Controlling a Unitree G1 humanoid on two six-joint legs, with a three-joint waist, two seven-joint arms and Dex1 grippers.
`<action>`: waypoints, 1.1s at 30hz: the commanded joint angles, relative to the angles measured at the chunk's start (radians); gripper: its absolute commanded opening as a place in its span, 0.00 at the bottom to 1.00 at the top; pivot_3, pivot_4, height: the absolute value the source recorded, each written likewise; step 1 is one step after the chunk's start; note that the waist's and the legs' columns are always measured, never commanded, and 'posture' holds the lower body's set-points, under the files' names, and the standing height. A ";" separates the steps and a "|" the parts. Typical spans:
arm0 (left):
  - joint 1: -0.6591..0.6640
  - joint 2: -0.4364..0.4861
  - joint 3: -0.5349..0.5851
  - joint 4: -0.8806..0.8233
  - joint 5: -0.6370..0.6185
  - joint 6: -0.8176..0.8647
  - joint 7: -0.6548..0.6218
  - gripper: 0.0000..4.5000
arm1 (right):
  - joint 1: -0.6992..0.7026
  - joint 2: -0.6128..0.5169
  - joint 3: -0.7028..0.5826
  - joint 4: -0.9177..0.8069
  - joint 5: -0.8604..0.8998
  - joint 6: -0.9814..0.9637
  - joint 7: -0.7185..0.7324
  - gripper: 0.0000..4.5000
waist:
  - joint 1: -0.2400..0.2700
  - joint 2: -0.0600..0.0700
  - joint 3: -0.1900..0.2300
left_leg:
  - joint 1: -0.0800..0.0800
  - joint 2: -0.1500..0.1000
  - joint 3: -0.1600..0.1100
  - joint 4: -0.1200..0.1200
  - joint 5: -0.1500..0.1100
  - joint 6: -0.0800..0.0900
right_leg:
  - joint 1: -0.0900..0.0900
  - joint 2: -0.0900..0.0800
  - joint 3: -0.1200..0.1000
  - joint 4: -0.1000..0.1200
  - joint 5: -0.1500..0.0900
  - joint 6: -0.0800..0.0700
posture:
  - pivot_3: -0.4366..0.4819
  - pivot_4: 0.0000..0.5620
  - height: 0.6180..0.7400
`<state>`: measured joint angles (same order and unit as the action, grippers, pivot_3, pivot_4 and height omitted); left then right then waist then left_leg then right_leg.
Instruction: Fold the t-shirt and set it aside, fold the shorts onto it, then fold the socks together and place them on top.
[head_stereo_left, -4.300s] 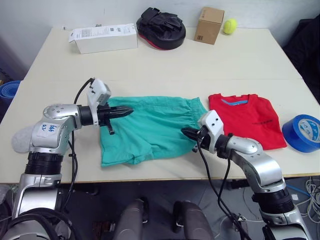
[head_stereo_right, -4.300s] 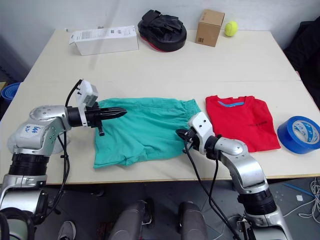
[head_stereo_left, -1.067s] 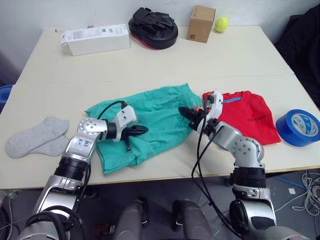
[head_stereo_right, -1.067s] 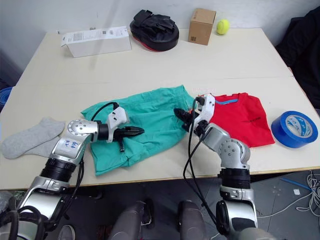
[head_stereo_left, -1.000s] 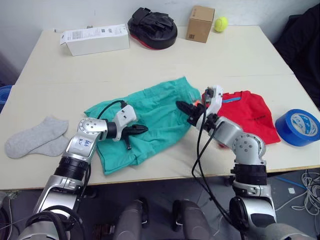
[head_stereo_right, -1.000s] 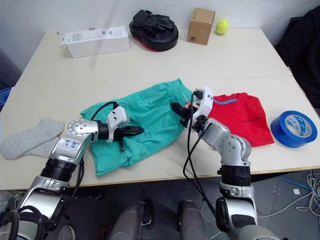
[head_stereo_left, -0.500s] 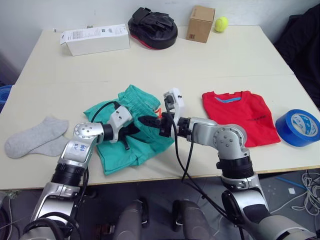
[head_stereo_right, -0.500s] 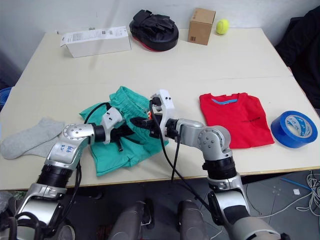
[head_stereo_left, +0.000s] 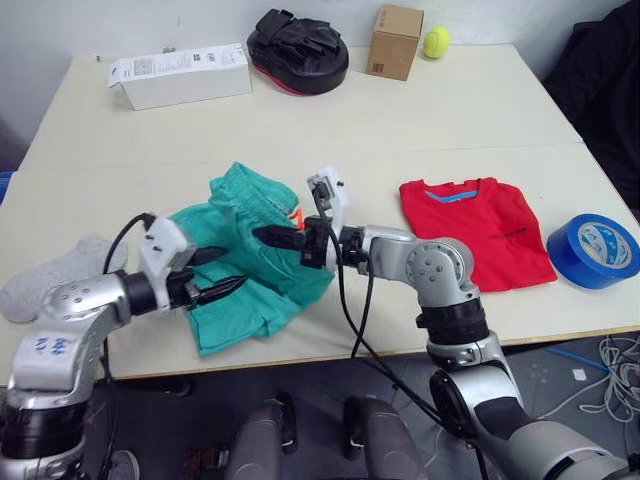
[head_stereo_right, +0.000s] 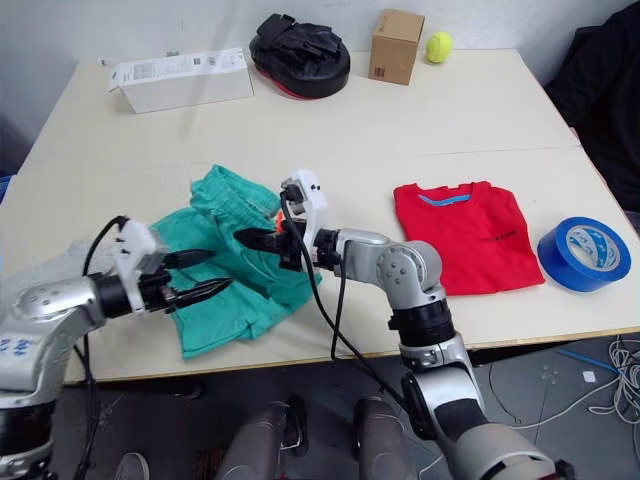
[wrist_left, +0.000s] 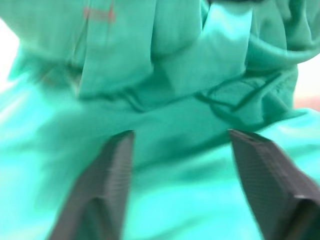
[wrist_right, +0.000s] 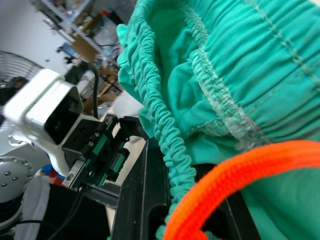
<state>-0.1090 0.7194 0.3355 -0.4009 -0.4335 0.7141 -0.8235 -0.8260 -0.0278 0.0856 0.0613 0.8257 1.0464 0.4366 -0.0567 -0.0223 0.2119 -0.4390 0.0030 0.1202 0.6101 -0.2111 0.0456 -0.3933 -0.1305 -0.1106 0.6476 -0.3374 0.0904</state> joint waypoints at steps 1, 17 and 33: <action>0.047 0.017 0.096 -0.080 -0.050 0.034 0.034 1.00 | -0.042 0.001 0.115 0.012 -0.107 -0.102 0.099 0.00 | 0.000 0.000 0.000 | 0.000 0.000 0.000 0.000 -0.001 -0.002 | 0.000 0.000 0.000 0.000 0.000 0.000 | 0.48 0.27 1.00; 0.155 0.096 0.229 -0.064 -0.123 0.036 0.012 1.00 | -0.013 -0.014 0.297 -0.045 -0.248 -0.166 0.397 0.66 | 0.001 0.000 0.000 | 0.000 0.000 0.001 -0.002 -0.002 -0.005 | -0.002 -0.001 0.001 0.000 0.001 -0.001 | 0.48 0.27 1.00; -0.261 0.378 0.069 0.153 -0.311 0.144 -0.174 1.00 | -0.021 -0.220 0.192 -0.189 -0.144 -0.080 0.534 0.87 | 0.008 -0.001 0.000 | 0.001 -0.002 0.001 -0.008 -0.001 -0.007 | -0.002 -0.001 0.001 -0.004 0.001 -0.001 | 0.48 0.27 1.00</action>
<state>-0.3621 1.0917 0.4723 -0.2588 -0.7915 0.9029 -0.9969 -0.8385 -0.2446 0.2783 -0.1121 0.6962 1.0041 0.9711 -0.0485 -0.0230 0.2117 -0.4373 0.0003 0.1222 0.6024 -0.2122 0.0393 -0.3956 -0.1319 -0.1096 0.6453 -0.3362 0.0896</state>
